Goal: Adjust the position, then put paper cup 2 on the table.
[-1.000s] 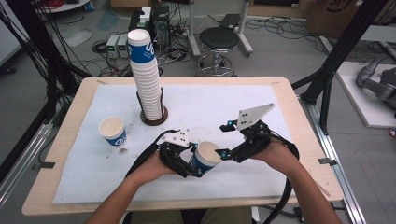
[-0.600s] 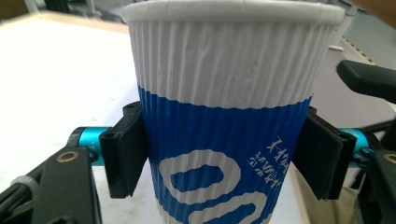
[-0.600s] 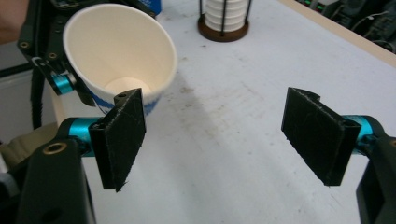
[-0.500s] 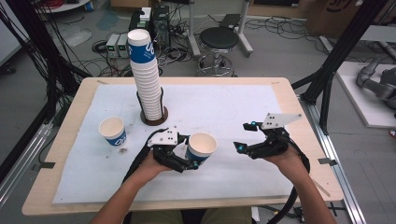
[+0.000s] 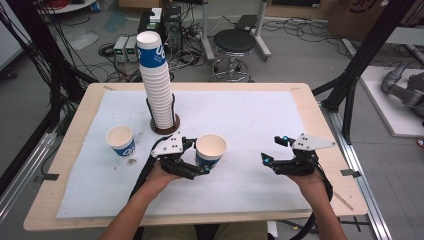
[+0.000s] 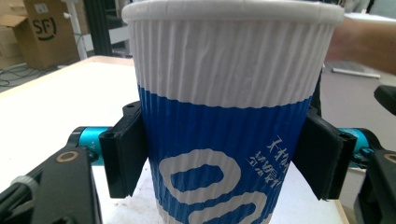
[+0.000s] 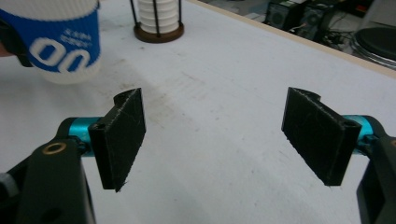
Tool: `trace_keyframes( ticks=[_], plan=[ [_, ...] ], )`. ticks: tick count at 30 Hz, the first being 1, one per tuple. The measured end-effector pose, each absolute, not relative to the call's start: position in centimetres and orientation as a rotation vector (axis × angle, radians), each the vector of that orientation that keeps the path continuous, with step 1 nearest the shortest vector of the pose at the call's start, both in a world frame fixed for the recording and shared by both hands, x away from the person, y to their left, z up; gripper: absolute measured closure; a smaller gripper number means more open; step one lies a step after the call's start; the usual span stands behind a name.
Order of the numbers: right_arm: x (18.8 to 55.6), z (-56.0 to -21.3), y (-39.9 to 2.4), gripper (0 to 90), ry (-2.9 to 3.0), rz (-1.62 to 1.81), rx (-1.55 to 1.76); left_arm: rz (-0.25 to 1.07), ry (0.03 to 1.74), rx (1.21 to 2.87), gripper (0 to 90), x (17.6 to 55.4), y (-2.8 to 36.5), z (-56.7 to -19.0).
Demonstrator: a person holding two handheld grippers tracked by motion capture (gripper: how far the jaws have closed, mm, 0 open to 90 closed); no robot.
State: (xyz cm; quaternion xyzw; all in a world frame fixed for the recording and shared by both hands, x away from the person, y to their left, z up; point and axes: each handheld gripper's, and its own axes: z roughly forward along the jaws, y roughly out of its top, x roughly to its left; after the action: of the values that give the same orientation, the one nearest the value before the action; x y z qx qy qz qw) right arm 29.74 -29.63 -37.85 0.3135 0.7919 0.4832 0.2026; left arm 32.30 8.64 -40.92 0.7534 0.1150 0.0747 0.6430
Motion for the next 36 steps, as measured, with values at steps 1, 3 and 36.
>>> trace_keyframes(
  ticks=[1,3,36],
  plan=[
    [29.6,-38.1,-29.7,22.2,2.199,1.346,0.891,0.174,0.26,1.712,26.0,32.3,8.7,-40.9],
    [29.5,-38.4,-29.8,22.2,2.186,1.339,0.895,0.181,0.252,1.699,26.0,32.2,8.8,-40.8],
    [28.7,-39.1,-31.0,22.3,2.092,1.394,0.918,0.258,0.295,1.557,26.1,35.4,8.7,-39.5]
  ],
)
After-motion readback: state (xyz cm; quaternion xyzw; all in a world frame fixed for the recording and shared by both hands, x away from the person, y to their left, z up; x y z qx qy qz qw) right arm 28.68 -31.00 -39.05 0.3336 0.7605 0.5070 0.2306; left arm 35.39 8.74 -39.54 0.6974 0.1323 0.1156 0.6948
